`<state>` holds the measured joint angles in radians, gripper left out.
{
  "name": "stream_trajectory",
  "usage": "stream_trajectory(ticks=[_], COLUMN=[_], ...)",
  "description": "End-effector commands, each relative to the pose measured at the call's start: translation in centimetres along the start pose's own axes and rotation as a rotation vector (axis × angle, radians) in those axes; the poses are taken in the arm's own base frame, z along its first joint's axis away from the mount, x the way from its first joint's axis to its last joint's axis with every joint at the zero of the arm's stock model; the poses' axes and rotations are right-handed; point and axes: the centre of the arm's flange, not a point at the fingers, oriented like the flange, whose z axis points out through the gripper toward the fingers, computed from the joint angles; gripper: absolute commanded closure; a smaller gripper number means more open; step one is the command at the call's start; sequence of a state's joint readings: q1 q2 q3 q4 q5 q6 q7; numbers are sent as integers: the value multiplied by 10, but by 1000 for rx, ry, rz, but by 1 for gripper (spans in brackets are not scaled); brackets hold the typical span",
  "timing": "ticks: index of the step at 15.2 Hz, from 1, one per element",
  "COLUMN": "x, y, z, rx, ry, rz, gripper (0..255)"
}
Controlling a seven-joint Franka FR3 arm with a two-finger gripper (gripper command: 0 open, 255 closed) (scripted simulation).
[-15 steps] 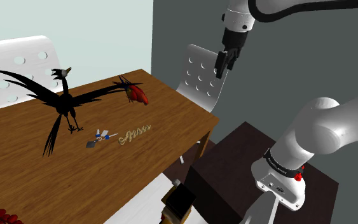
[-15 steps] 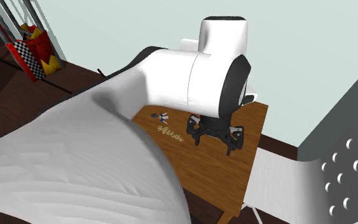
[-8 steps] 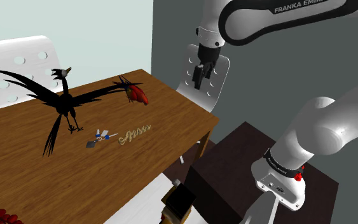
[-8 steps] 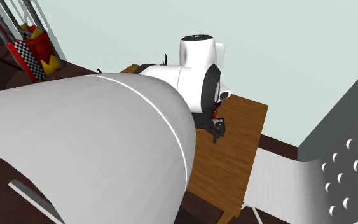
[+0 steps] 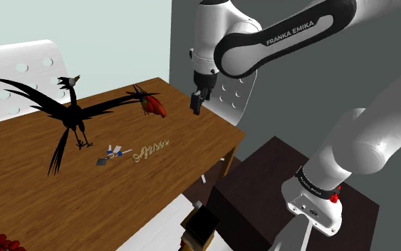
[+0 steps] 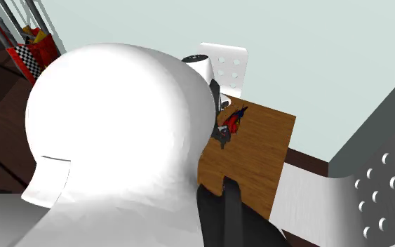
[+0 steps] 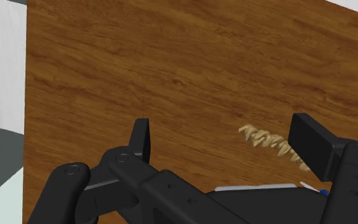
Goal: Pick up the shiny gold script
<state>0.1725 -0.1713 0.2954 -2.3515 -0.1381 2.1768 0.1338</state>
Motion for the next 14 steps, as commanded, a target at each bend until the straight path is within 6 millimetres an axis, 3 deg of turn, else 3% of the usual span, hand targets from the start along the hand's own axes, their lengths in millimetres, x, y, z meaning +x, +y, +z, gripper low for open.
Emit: stream_trajectory(ticks=[1,14], x=[15,104], y=[-18,-134], z=[14,103], rx=[-8,-67], ry=[10,67], rz=[-34,-249], gripper=[0,0])
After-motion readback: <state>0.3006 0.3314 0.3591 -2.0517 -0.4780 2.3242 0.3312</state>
